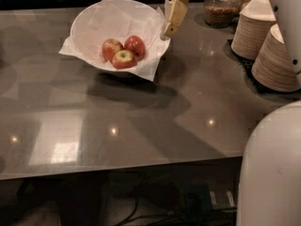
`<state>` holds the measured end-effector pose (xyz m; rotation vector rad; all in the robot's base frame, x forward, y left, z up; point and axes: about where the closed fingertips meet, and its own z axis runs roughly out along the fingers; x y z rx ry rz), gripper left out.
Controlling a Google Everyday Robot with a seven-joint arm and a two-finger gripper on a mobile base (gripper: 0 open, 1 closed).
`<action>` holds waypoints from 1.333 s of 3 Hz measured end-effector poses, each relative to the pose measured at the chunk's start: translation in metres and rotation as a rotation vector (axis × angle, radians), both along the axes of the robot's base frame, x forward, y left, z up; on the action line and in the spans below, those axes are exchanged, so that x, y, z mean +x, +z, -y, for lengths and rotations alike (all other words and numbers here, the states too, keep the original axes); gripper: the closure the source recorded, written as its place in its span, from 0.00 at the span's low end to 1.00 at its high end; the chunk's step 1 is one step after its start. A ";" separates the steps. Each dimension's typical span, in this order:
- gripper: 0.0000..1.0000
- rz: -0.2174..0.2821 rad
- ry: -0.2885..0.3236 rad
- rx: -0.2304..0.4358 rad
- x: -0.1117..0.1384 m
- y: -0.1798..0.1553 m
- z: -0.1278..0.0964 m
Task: Pick apple from white bowl
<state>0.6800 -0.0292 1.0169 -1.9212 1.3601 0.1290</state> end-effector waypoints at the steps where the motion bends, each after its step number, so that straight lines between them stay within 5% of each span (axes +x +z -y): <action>1: 0.00 0.000 0.000 0.000 0.000 0.000 0.000; 4: 0.00 0.041 0.127 -0.190 0.041 -0.050 -0.014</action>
Offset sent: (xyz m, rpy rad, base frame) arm 0.0300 0.0047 -0.0161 -0.0965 -0.0547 0.0666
